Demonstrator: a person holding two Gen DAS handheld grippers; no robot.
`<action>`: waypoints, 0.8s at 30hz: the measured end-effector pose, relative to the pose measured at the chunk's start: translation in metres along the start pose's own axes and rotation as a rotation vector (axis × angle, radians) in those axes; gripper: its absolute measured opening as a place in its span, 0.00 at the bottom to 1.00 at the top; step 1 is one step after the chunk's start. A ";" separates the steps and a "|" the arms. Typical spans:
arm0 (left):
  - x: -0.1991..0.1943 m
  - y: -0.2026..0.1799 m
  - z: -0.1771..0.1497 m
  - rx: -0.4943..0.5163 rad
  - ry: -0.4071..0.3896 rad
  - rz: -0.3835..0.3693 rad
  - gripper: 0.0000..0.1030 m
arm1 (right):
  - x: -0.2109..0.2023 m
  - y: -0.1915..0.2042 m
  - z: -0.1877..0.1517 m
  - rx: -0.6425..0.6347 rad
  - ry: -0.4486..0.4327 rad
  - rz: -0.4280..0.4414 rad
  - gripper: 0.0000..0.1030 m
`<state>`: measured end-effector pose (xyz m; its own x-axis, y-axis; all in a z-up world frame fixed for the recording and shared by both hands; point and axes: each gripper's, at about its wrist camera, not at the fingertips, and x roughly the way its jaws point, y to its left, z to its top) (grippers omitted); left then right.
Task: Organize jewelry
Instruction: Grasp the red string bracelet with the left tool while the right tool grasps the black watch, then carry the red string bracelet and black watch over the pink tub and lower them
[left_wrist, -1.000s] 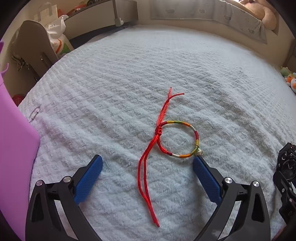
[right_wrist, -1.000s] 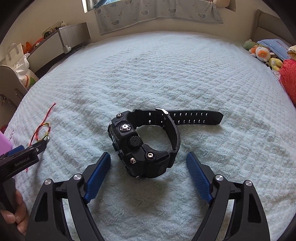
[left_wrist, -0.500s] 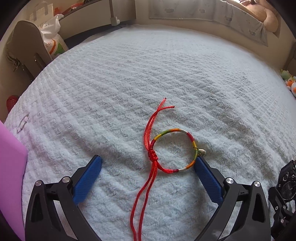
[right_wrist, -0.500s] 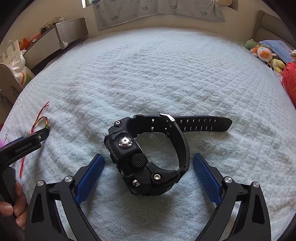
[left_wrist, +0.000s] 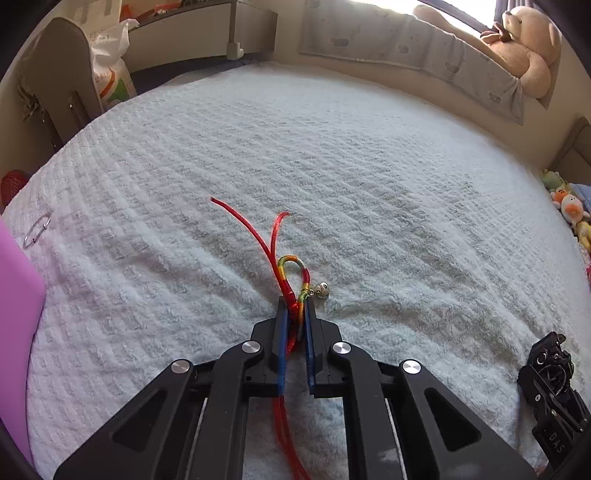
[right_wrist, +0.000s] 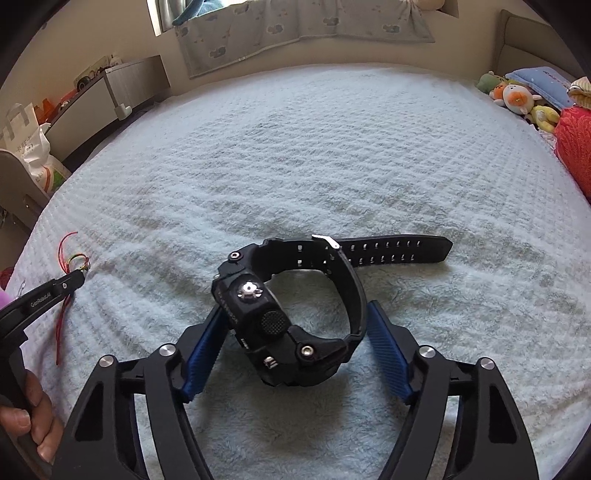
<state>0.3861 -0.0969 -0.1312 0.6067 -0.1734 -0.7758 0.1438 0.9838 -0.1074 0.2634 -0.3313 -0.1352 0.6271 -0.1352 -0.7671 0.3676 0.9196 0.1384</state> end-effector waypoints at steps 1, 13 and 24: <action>-0.003 0.000 -0.003 0.000 0.001 -0.004 0.08 | -0.001 0.000 0.000 0.002 -0.003 0.004 0.60; -0.044 -0.006 -0.045 0.060 0.058 -0.044 0.08 | -0.029 -0.010 -0.022 0.017 0.001 0.045 0.59; -0.113 -0.014 -0.085 0.118 0.070 -0.086 0.08 | -0.093 -0.018 -0.060 0.048 0.005 0.043 0.59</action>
<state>0.2492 -0.0866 -0.0949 0.5328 -0.2489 -0.8088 0.2863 0.9524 -0.1044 0.1570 -0.3133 -0.1042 0.6397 -0.0939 -0.7628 0.3727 0.9059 0.2011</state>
